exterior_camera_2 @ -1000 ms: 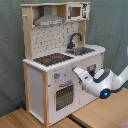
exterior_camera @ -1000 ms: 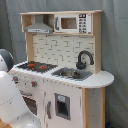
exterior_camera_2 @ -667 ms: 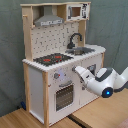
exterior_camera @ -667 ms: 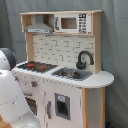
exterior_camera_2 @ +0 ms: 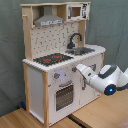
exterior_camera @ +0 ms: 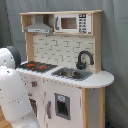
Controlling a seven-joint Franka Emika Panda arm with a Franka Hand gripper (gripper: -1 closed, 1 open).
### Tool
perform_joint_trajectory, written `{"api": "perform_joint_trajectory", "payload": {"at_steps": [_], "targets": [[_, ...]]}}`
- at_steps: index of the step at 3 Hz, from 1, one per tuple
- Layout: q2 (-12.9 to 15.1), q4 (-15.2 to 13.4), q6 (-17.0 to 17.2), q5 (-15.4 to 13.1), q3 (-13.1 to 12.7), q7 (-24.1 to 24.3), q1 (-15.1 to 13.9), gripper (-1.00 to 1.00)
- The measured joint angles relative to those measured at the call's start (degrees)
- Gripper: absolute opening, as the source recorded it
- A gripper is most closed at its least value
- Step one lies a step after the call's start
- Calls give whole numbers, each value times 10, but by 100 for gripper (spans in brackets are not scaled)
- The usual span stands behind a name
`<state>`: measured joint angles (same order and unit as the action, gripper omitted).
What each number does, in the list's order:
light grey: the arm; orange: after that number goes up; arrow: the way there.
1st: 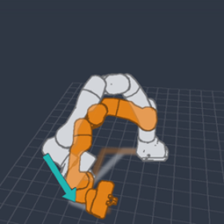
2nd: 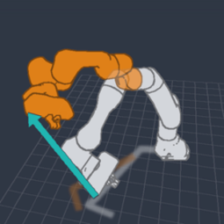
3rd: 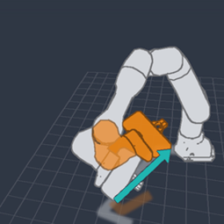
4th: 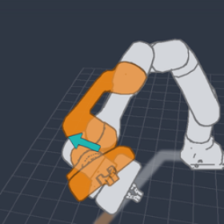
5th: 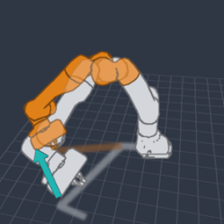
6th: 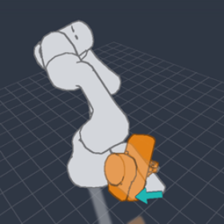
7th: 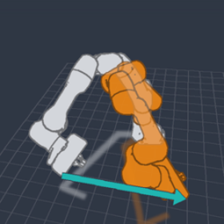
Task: Play with the kitchen
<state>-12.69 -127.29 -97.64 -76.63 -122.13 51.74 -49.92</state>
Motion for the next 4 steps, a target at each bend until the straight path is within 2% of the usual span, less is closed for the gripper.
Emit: {"api": "perform_joint_trajectory", "payload": {"at_steps": [2, 4], "targets": [[54, 22, 93, 0, 0, -49, 33, 100], [101, 81, 176, 0, 0, -97, 49, 100]]}}
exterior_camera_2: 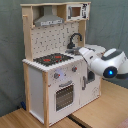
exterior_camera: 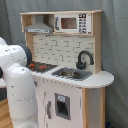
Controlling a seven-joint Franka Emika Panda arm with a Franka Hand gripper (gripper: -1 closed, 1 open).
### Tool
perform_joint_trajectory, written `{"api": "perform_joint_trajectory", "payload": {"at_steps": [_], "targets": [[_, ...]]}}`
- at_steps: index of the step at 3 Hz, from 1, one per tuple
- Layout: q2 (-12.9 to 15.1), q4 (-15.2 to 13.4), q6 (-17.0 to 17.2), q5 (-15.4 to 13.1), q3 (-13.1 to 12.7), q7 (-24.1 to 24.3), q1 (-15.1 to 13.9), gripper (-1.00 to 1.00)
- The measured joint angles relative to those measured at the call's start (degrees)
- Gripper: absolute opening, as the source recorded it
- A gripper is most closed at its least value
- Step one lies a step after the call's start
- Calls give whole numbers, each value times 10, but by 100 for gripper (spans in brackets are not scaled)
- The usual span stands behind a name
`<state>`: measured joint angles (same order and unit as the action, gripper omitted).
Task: Play with the kitchen
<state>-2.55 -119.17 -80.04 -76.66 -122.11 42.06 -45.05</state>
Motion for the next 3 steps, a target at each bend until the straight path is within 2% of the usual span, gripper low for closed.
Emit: {"api": "perform_joint_trajectory", "payload": {"at_steps": [1, 2, 3], "targets": [[10, 51, 10, 2, 17, -26, -14, 100], [14, 107, 13, 18, 27, -31, -37, 100], [27, 151, 22, 54, 29, -26, -61, 100]]}}
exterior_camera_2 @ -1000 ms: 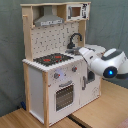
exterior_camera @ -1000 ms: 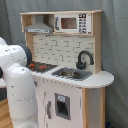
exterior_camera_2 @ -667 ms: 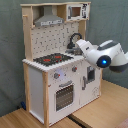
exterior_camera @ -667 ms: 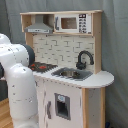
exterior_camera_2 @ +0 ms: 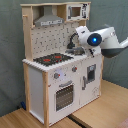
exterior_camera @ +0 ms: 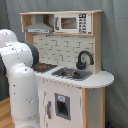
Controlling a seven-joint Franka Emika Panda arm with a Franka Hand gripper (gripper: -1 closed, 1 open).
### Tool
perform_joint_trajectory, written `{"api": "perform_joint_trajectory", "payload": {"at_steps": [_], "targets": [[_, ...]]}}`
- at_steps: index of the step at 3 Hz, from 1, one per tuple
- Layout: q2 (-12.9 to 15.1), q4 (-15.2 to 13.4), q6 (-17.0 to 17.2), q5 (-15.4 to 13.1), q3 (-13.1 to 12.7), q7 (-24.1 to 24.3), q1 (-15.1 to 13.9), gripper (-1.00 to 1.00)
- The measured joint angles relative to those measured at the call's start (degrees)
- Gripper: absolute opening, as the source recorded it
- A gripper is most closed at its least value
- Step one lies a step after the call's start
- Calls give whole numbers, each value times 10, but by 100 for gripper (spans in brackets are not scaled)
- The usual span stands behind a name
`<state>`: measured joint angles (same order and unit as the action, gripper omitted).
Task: Play with the kitchen
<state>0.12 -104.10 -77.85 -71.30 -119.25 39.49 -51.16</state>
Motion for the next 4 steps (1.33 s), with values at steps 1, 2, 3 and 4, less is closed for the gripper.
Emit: {"api": "perform_joint_trajectory", "payload": {"at_steps": [1, 2, 3, 4], "targets": [[31, 12, -1, 30, 7, 25, -28, 100], [75, 15, -1, 47, 12, 61, -37, 100], [119, 17, 0, 62, 24, 92, -38, 100], [158, 17, 1, 86, 45, 121, -38, 100]]}}
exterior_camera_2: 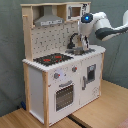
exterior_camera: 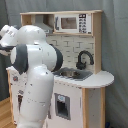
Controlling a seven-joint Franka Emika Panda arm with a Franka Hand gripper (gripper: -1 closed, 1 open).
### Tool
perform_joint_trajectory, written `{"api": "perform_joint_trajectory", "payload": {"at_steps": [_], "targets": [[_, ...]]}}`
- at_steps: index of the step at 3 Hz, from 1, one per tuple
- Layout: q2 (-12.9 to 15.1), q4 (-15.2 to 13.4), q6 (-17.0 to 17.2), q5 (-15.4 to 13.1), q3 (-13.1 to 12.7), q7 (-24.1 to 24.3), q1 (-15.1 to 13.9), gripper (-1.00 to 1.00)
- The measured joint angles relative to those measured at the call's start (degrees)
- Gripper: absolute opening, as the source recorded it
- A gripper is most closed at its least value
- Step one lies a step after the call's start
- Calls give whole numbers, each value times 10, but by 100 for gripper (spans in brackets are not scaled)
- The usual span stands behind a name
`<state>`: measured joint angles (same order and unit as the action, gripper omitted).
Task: Play with the kitchen
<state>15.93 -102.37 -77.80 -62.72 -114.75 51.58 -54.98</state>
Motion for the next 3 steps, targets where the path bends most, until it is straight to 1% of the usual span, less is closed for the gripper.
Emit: {"api": "perform_joint_trajectory", "payload": {"at_steps": [1, 2, 3], "targets": [[52, 8, -7, 4, 31, 6, 0, 100], [70, 11, -50, 4, 66, 5, 1, 100], [76, 11, -97, 4, 109, 5, 15, 100]]}}
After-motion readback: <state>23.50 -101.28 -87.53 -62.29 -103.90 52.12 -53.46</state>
